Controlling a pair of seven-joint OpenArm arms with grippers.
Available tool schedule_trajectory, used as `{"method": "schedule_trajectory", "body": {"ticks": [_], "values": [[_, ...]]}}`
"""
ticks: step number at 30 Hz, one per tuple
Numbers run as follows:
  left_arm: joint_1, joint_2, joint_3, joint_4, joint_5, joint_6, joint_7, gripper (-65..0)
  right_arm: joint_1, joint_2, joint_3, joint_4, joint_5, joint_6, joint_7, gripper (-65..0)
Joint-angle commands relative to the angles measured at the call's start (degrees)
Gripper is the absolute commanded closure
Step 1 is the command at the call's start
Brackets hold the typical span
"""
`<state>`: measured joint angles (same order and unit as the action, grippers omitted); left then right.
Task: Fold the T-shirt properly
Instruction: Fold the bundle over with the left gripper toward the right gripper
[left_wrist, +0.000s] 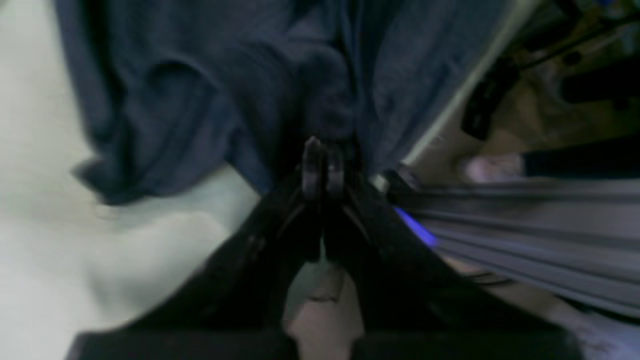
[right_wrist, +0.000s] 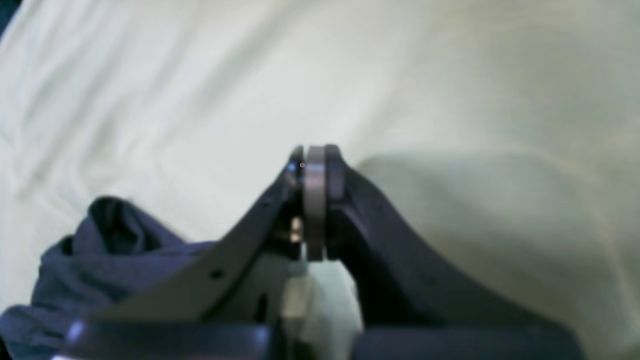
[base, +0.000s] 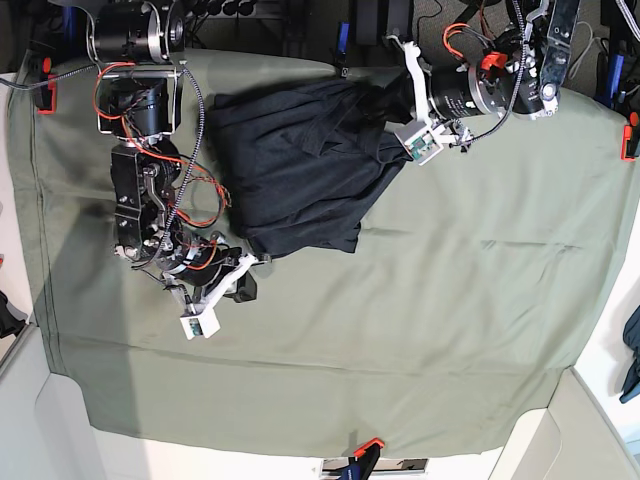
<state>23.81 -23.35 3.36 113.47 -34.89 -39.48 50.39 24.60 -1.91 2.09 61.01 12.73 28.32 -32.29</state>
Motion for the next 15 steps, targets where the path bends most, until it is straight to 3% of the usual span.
{"method": "schedule_trajectory", "body": {"ticks": [1,8,15], "values": [[-0.3,-0.5,-0.3,0.3,0.0,-0.5,-1.7,0.0,1.5,0.0,-0.9,0.9,0.0,0.6,1.4,0.0],[-5.0,-0.4,0.5,-9.9,0.4,-0.5,-2.6,0.0,1.2,0.4,-7.2,0.9,-2.3,0.7,0.8,0.0],[-16.9,0.1,7.6,-17.0,0.5,-0.5,-2.6,0.0,1.2,2.6,-8.5,0.9,-2.0,0.7,-0.3,0.0]]}}
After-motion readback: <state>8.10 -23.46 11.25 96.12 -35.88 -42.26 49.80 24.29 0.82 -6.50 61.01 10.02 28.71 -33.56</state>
